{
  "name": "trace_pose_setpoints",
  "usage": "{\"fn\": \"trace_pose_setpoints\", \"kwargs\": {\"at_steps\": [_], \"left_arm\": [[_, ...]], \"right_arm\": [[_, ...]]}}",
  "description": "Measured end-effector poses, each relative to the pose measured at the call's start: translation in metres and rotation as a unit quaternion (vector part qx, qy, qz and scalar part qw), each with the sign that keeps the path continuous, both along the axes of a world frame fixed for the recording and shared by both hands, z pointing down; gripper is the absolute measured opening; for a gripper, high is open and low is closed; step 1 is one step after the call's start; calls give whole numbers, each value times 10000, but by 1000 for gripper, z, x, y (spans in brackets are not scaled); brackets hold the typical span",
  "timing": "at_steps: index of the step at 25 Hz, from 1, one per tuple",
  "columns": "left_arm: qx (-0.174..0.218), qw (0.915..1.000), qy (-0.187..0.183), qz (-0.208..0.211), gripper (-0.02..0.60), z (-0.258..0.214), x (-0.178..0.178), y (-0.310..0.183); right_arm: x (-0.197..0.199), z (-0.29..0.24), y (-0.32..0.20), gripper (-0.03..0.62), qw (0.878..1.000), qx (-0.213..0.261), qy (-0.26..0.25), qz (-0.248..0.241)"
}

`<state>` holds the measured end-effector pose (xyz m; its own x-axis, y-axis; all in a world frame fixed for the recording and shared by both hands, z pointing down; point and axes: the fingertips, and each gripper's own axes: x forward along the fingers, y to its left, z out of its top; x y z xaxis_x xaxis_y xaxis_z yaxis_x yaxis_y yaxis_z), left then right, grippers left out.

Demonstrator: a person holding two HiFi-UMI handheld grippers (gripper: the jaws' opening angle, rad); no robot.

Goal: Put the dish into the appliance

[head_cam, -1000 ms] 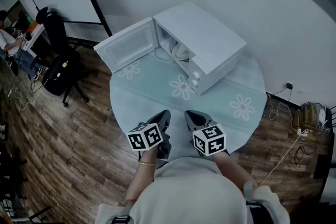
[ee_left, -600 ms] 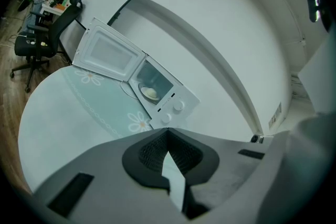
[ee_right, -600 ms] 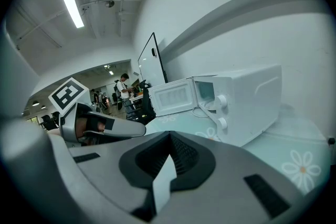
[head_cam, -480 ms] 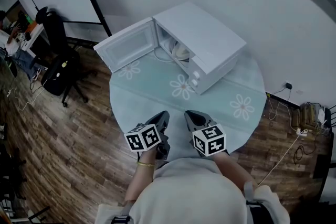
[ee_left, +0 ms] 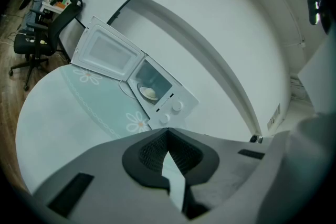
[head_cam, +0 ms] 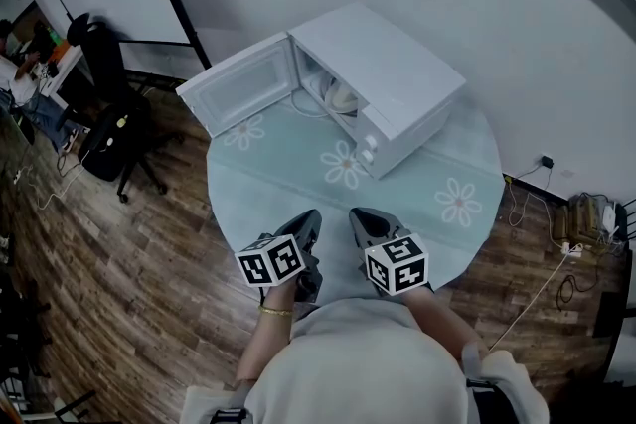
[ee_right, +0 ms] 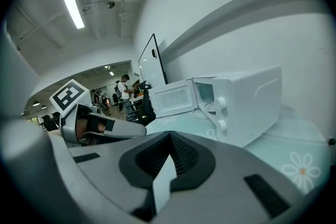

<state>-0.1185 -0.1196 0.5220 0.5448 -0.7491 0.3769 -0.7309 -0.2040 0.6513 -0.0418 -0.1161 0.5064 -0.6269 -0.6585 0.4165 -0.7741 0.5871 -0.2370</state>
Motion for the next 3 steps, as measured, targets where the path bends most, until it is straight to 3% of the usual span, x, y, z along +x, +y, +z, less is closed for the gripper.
{"fn": "trace_pose_setpoints", "kwargs": {"at_steps": [3], "left_arm": [[-3,10000,11,10,12,0,1,1]], "right_arm": [[-1,0,1,5,10000,3,3,-19]]}}
